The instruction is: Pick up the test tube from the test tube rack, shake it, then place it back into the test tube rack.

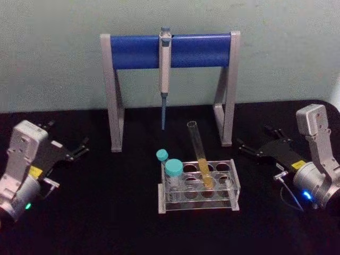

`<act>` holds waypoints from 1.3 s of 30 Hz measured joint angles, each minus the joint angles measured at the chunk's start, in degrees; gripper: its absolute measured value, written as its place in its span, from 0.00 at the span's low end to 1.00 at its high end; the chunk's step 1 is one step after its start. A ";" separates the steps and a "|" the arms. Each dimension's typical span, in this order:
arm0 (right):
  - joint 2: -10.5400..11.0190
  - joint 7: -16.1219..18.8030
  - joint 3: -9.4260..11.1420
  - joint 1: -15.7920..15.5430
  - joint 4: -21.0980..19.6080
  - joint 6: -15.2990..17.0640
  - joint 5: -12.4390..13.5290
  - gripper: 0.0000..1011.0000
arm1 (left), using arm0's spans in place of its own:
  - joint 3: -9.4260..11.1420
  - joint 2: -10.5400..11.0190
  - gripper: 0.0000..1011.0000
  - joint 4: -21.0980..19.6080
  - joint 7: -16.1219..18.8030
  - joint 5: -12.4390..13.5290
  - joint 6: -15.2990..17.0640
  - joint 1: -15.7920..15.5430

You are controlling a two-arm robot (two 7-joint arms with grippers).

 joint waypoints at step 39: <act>0.05 0.00 -0.01 0.00 -0.08 -0.02 0.05 0.99 | 0.00 0.00 0.99 0.00 0.00 0.00 0.00 0.00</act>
